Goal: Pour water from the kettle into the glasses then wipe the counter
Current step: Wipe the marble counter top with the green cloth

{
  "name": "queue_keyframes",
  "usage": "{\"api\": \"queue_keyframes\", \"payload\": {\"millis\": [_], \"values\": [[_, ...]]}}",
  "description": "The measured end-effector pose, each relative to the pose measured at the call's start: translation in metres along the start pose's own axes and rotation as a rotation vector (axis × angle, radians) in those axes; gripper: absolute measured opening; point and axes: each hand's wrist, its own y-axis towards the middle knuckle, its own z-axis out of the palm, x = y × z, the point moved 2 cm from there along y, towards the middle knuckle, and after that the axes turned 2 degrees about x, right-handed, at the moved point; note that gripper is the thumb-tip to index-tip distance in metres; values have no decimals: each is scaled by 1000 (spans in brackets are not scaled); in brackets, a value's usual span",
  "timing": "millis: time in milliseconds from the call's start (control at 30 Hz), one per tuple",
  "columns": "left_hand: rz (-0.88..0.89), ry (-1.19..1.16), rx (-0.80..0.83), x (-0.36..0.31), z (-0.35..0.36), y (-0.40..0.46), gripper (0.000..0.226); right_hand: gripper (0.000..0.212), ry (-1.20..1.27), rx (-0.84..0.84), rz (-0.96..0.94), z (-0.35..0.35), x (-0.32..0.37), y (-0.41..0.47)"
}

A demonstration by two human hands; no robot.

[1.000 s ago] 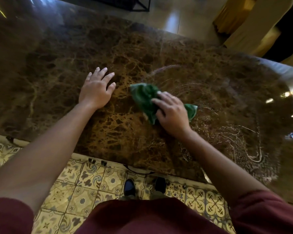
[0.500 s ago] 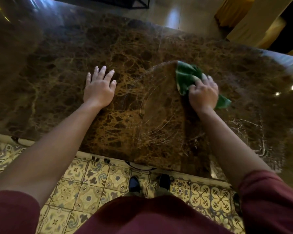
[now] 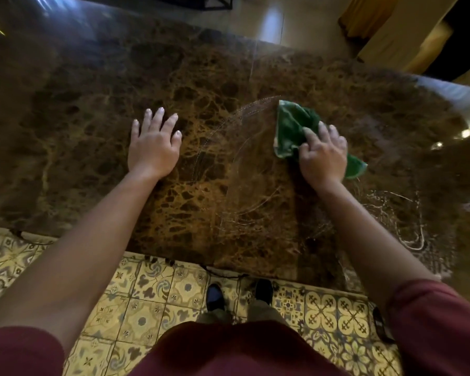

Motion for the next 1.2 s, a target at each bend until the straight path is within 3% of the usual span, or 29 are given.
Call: {"api": "queue_keyframes", "payload": {"millis": [133,267,333,400,467,500,567,633,700,767,867,933,1000,1100,1200], "values": [[12,0,1,1,0,1,57,46,32,3,-399,12,70,-76],[-4,7,6,0,0,1,56,41,42,71,-702,9,33,-139],[-4,7,8,-2,-1,0,56,41,25,13,-551,1,-7,-99],[-5,9,11,-2,-2,0,57,49,13,-49,-207,-8,-40,-36],[-1,14,14,-2,-1,0,57,60,27,-25,45,-10,-40,9],[-2,11,13,-1,-1,0,57,61,18,-18,76,-7,-25,15],[4,7,13,-1,-1,1,57,55,18,-3,-72,2,22,-12],[6,4,12,0,0,1,57,46,64,23,-361,10,61,-75],[3,0,5,1,1,1,57,42,67,91,-619,14,65,-132],[10,3,-2,2,2,2,57,41,59,97,-679,8,35,-129],[-3,-3,8,1,0,1,57,46,-7,-21,-253,-4,-23,-49],[-7,-1,6,-1,0,1,56,58,10,-3,52,-12,-39,-4],[-7,-6,2,-2,-2,1,56,60,-6,-11,107,-7,-10,-3],[-11,-12,6,-1,-1,1,57,50,23,-5,-252,10,65,-77],[-15,-13,12,-1,-1,1,56,45,39,85,-583,23,76,-143]]}}
